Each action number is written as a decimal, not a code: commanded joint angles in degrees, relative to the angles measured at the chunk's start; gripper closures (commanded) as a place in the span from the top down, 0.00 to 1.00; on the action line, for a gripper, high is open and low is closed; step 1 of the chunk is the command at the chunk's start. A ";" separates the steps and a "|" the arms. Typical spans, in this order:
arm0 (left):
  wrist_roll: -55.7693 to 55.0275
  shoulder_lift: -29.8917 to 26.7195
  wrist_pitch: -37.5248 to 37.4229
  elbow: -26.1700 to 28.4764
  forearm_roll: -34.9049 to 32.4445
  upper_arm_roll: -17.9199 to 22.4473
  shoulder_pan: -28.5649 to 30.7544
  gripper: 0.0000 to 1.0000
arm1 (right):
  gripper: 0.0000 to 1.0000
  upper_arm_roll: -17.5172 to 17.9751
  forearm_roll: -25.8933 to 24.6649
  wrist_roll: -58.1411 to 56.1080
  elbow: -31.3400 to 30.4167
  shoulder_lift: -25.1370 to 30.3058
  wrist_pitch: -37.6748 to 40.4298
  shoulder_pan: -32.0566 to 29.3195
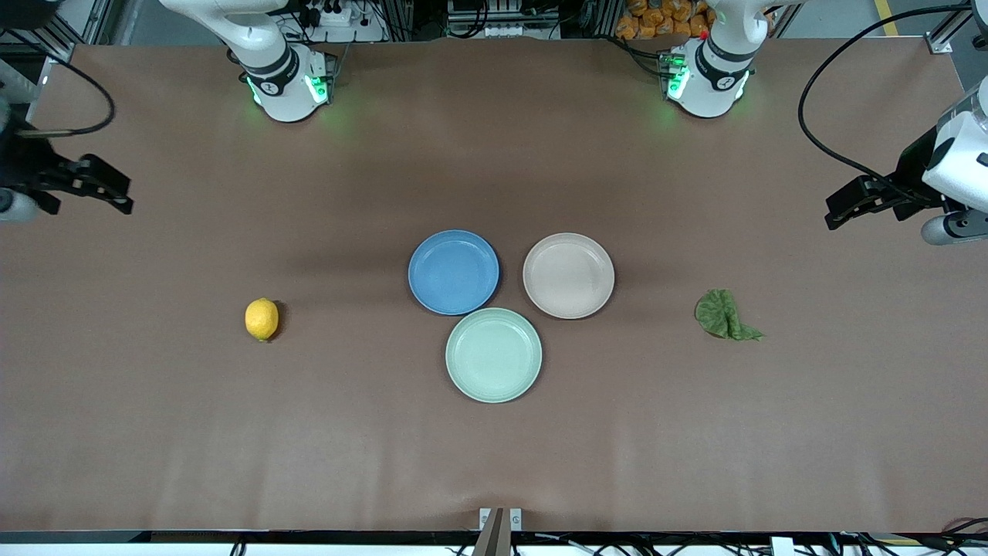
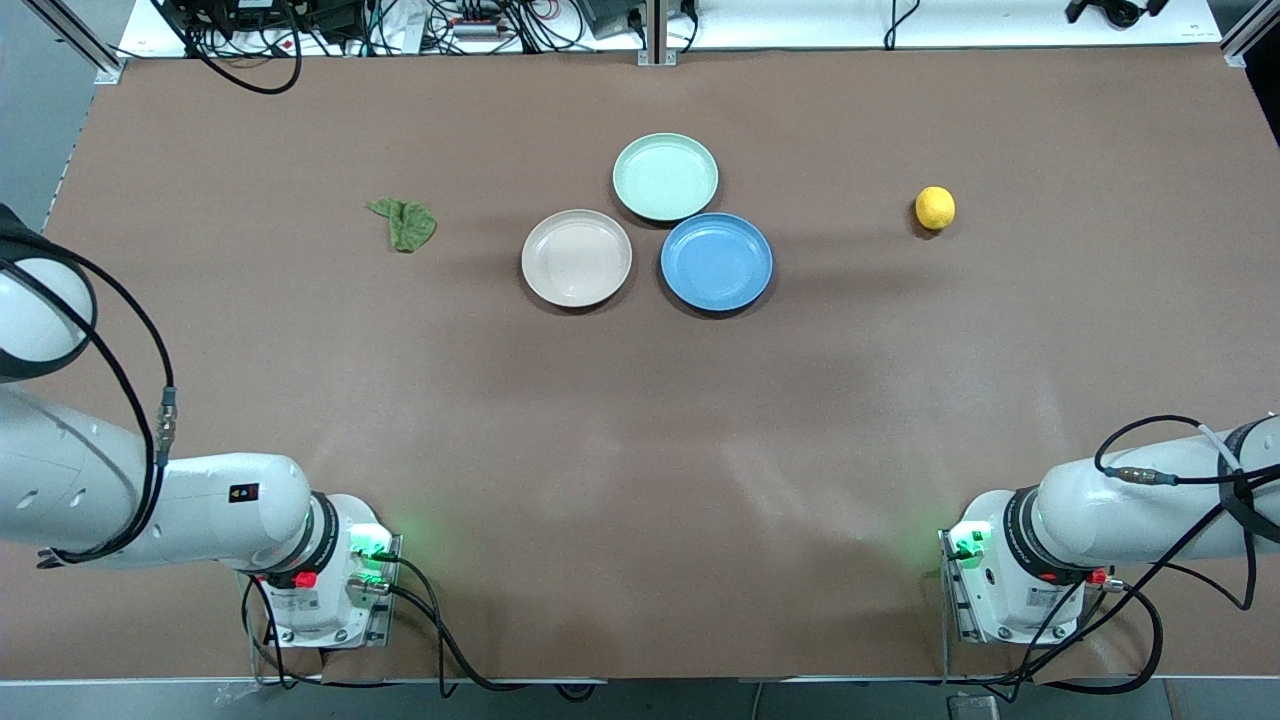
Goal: Pick lemon and lettuce from blue and beige plates
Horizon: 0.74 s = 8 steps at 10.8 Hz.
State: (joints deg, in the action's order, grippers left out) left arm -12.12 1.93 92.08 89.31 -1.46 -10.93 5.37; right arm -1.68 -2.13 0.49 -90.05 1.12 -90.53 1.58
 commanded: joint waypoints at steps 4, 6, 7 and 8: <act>1.92 0.27 -1.11 -1.07 0.23 0.03 0.34 1.00 | 1.00 -1.23 2.84 1.96 0.92 0.29 1.06 0.96; 1.92 0.35 -1.11 -1.07 0.23 0.03 0.34 1.00 | 1.00 -1.22 2.75 2.32 1.36 -0.15 2.10 1.49; 1.92 0.36 -1.11 -1.07 0.32 0.03 0.34 1.00 | 1.00 -1.31 2.75 2.32 1.28 -0.15 2.29 1.40; 2.01 0.36 -1.11 -1.07 0.32 0.03 0.34 1.00 | 1.00 -1.31 2.75 2.41 1.19 -0.06 2.64 1.23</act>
State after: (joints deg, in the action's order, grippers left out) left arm -11.59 1.93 92.08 89.31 -1.46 -10.88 5.42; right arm -2.87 -0.03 1.90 -89.73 1.22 -89.10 2.97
